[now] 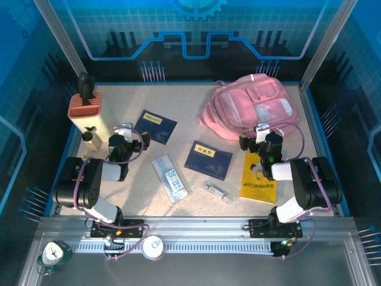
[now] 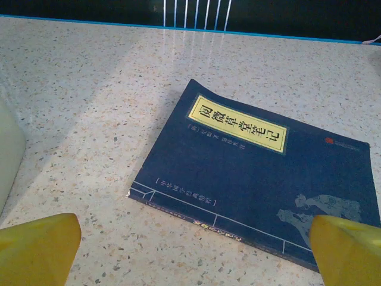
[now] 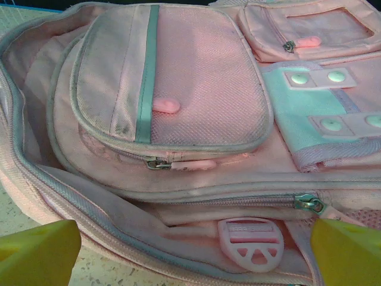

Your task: Pack the student bag

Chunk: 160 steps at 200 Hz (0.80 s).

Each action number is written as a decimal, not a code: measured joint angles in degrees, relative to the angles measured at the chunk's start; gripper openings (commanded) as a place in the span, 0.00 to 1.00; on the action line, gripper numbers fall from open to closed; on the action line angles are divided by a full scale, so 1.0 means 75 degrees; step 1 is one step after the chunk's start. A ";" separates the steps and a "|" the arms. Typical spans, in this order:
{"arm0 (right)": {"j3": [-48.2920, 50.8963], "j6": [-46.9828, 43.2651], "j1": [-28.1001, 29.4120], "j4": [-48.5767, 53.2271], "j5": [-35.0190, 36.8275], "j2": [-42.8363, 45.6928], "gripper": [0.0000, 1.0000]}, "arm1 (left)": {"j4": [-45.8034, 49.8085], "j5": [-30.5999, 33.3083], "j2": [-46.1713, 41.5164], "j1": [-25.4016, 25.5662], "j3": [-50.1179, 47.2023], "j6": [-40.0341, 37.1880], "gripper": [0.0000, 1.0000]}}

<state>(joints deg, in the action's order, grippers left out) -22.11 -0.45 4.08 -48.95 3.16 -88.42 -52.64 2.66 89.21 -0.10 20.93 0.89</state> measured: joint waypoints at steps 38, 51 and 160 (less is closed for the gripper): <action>0.0000 -0.0003 -0.0003 0.0000 -0.0050 0.0000 1.00 | 0.0003 0.0003 0.0000 0.0000 0.0000 0.0000 0.99; 0.0000 -0.0003 0.0000 0.0000 -0.0058 0.0000 1.00 | 0.0000 0.0000 0.0000 0.0000 0.0000 0.0000 0.99; 0.0000 -0.0003 -0.0003 0.0000 -0.0061 0.0000 1.00 | 0.0003 0.0000 0.0000 0.0000 0.0000 0.0000 0.99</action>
<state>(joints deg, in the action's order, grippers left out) -22.11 -0.47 4.05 -48.95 2.70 -88.42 -52.62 2.66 89.21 -0.10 20.93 0.89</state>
